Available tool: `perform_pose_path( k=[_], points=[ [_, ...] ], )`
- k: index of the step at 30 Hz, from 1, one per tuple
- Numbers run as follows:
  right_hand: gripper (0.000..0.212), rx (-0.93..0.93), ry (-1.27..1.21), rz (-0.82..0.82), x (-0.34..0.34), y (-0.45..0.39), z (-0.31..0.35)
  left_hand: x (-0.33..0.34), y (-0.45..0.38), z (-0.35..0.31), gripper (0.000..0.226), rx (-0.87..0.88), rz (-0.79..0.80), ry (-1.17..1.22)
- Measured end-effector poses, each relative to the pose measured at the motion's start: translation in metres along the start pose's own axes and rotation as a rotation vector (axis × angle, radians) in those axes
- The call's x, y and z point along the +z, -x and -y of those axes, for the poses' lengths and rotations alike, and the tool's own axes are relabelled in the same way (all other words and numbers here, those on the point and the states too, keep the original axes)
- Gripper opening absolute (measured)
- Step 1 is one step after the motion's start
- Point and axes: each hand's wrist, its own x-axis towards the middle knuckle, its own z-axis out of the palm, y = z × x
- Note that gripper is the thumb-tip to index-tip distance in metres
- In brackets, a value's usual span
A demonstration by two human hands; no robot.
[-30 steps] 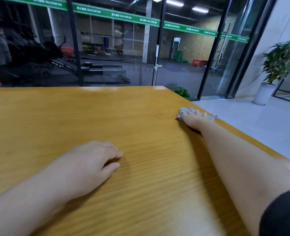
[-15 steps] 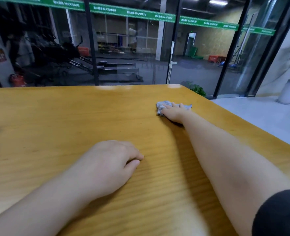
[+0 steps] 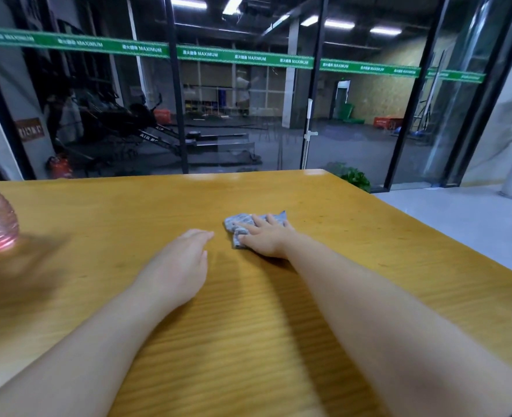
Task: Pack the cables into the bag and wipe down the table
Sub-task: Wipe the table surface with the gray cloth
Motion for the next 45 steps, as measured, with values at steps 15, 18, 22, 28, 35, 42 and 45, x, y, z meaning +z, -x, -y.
perform_pose_path(
  k=[15,18,22,28,35,42,45],
  points=[
    [0.054,-0.266,0.028,0.04,0.03,0.104,0.08,-0.024,0.036,0.0,0.047,-0.125,-0.191,0.293],
    [0.052,-0.309,0.024,0.036,0.033,0.134,0.089,-0.028,0.045,-0.001,0.044,-0.138,-0.207,0.372],
    [0.051,-0.346,0.005,0.031,0.035,0.174,0.085,-0.024,0.052,-0.011,0.039,-0.096,-0.192,0.436],
    [0.05,-0.245,0.006,0.018,0.029,0.206,0.037,-0.007,0.064,-0.038,0.031,0.038,-0.037,0.487],
    [0.049,-0.011,-0.025,-0.018,0.023,0.215,-0.043,0.0,0.07,-0.053,0.026,0.168,0.059,0.396],
    [0.054,0.287,-0.031,-0.057,0.014,0.216,-0.133,-0.002,0.071,-0.047,0.022,0.133,0.096,0.395],
    [0.06,0.477,-0.046,-0.08,0.008,0.209,-0.159,-0.001,0.07,-0.049,0.022,0.141,0.096,0.388]
  ],
)
